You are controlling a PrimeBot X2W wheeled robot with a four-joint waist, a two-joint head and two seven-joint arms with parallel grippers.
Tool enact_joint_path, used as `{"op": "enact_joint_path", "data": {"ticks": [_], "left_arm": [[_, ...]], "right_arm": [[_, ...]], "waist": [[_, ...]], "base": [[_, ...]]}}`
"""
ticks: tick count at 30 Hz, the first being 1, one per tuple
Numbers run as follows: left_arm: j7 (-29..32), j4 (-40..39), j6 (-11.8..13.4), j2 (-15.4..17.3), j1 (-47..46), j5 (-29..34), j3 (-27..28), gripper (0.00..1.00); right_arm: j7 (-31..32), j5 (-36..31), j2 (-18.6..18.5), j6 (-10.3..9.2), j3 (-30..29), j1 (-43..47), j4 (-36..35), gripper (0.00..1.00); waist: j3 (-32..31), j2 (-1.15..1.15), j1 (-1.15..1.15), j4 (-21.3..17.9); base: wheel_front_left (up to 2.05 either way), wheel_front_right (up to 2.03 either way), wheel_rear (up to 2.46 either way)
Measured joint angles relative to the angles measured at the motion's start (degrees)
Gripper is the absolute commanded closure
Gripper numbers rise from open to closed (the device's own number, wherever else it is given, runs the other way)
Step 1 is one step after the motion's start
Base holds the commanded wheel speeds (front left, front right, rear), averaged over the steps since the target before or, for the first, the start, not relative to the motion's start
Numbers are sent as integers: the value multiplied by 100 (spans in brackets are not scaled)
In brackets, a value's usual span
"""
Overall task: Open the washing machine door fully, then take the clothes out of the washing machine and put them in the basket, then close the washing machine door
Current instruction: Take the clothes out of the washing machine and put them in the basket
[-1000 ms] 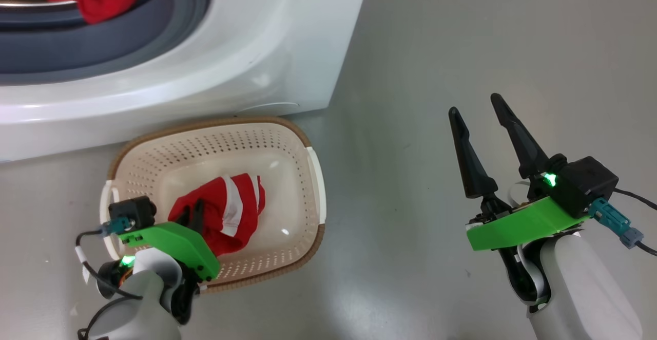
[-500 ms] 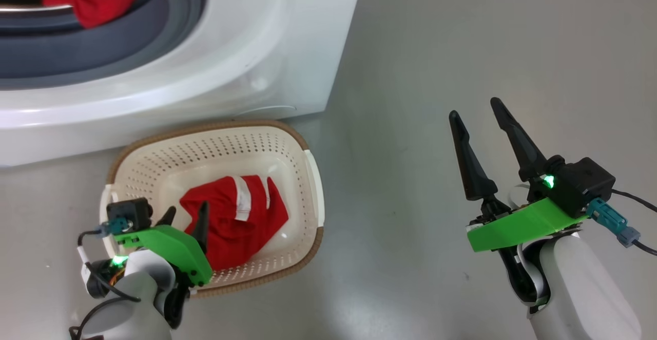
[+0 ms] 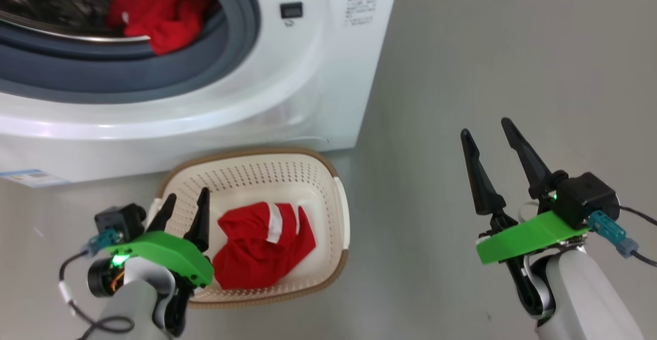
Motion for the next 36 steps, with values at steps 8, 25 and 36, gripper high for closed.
{"op": "enact_joint_path", "data": {"ticks": [8, 25, 36], "left_arm": [[-1, -1413, 90, -90, 684, 517, 580, 0], [-18, -3407, 435, -140, 1909, 1610, 1198, 0], [-18, -3885, 482, -126, 2457, 1783, 1304, 0]], "right_arm": [[0, -115, 2, 0, -57, 183, -42, 0], [0, -442, 5, 0, -266, 567, -197, 0], [0, -660, 12, 0, -461, 944, -525, 0]], "waist": [[-442, 0, 0, 235], [-1044, 0, 0, 321], [-1353, 0, 0, 334]], "base": [[0, 0, 0], [0, 0, 0], [0, 0, 0]]}}
